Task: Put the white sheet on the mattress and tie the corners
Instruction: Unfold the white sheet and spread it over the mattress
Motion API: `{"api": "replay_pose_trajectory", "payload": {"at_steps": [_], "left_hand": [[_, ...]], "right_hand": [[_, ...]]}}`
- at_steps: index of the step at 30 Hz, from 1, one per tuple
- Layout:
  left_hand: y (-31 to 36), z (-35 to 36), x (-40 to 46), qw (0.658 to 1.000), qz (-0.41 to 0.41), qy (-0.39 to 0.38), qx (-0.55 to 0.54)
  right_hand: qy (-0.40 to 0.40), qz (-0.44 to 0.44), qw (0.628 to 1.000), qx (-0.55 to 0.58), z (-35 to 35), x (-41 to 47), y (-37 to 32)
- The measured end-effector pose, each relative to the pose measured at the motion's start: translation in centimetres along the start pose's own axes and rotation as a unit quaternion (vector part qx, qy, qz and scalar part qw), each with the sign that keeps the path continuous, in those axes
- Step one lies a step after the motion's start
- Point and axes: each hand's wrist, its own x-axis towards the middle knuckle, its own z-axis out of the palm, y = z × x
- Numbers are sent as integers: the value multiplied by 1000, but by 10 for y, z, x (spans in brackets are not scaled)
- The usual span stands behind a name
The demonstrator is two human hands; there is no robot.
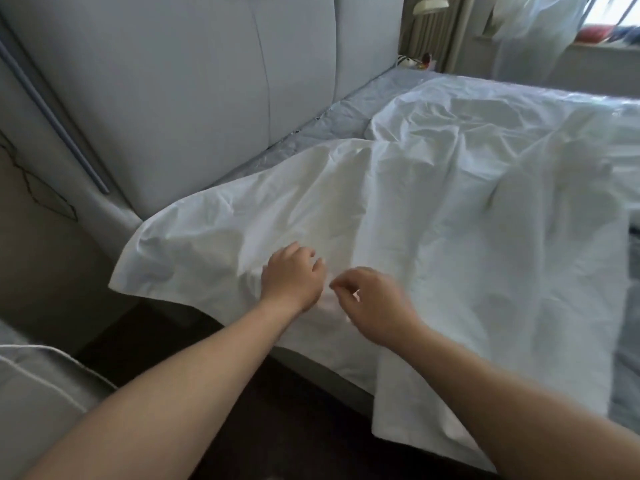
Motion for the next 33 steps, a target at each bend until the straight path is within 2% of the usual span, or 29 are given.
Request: {"api": "replay_pose_trajectory", "payload": {"at_steps": [2, 4, 9, 13, 15, 18, 20, 23, 26, 29, 33], "left_hand": [[26, 18, -20, 999, 29, -15, -11], [50, 38, -42, 998, 50, -39, -16], [117, 78, -96, 985, 63, -122, 106], [157, 92, -124, 975, 87, -157, 133], [166, 99, -131, 975, 104, -134, 140], [164, 106, -132, 983, 101, -82, 127], [161, 109, -130, 991, 87, -46, 92], [157, 109, -130, 994, 79, -16, 68], [154, 106, -135, 992, 96, -28, 78], [147, 91, -135, 994, 76, -64, 39], [147, 70, -133, 988, 38, -90, 122]], "right_hand": [[86, 68, 994, 18, -34, -22, 34], [138, 128, 982, 22, -64, -48, 65], [143, 281, 949, 13, -109, -127, 134], [212, 375, 899, 77, -118, -185, 165], [273, 412, 857, 147, -125, -191, 175], [371, 442, 758, 305, -140, -180, 184], [399, 448, 717, 355, -151, -177, 195], [383, 483, 698, 364, -168, -179, 212], [281, 494, 689, 450, -179, -191, 226], [185, 425, 659, 592, -184, -198, 221], [205, 278, 670, 657, -190, -193, 199]]}}
